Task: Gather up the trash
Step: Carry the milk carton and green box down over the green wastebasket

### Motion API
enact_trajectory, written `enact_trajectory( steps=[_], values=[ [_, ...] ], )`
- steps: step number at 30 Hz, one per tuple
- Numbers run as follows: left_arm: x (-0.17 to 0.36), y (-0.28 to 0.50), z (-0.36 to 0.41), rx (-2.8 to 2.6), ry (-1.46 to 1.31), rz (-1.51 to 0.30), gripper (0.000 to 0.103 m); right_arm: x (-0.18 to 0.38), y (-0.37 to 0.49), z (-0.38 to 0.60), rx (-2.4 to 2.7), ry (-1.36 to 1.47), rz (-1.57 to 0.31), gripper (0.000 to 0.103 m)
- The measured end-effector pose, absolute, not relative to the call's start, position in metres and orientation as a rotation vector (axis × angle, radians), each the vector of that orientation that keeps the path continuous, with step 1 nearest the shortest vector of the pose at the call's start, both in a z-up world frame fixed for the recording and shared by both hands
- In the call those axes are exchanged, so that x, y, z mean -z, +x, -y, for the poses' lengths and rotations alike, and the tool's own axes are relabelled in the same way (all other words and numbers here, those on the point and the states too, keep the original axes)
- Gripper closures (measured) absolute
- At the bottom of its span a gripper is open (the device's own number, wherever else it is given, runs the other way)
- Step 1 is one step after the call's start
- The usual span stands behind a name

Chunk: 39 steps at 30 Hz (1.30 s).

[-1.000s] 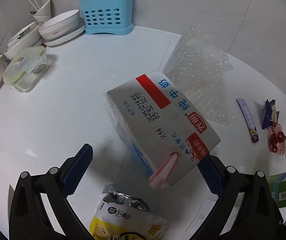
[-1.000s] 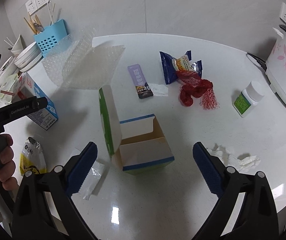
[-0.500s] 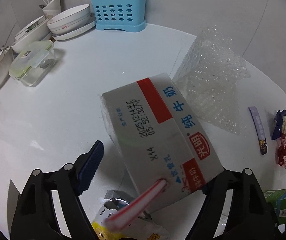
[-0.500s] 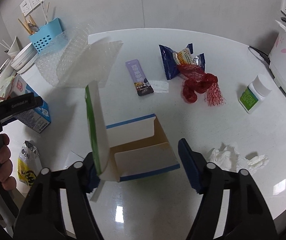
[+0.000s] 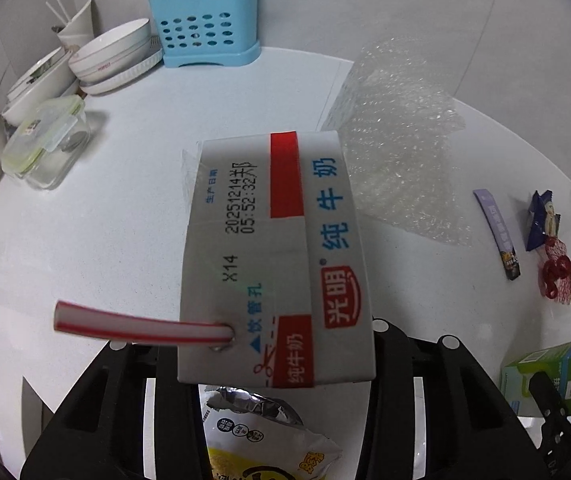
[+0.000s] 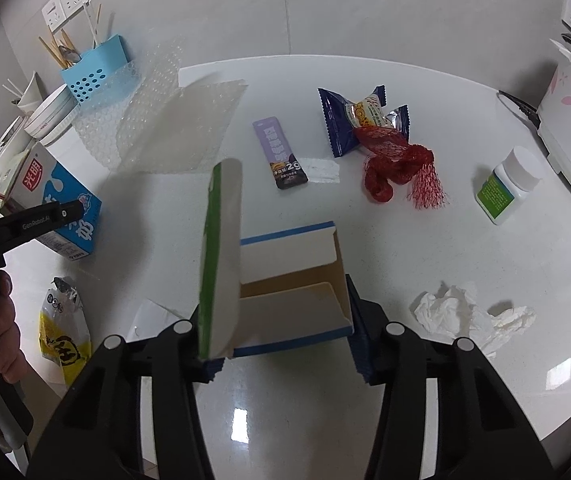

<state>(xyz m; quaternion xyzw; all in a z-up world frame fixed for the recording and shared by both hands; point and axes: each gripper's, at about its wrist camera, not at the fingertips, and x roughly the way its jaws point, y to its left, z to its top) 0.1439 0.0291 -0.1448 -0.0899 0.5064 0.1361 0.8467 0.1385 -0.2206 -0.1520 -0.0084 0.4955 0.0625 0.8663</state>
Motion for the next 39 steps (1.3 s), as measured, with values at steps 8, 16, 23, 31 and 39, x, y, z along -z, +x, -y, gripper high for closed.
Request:
enact_trajectory(
  steps=[8,16,23,31,39],
  values=[
    [0.125,0.126,-0.019,-0.217,-0.163,-1.026,0.063,0.141,0.126,0.221,-0.136,-0.030,-1.011,0.056],
    [0.100,0.092,-0.017,-0.154,-0.182,-1.000,0.063,0.118,0.102,0.222,-0.152,-0.041,-0.963,0.056],
    [0.083,0.053,-0.011,-0.120,-0.175,-0.979,0.063,0.101,0.072,0.220,-0.179,-0.061,-0.930,0.056],
    [0.071,0.000,0.005,-0.079,-0.125,-0.962,0.063,0.092,0.030,0.221,-0.200,-0.086,-0.921,0.056],
    [0.077,-0.051,0.016,-0.019,-0.086,-0.987,0.063,0.090,-0.019,0.224,-0.216,-0.103,-0.922,0.056]
  ],
)
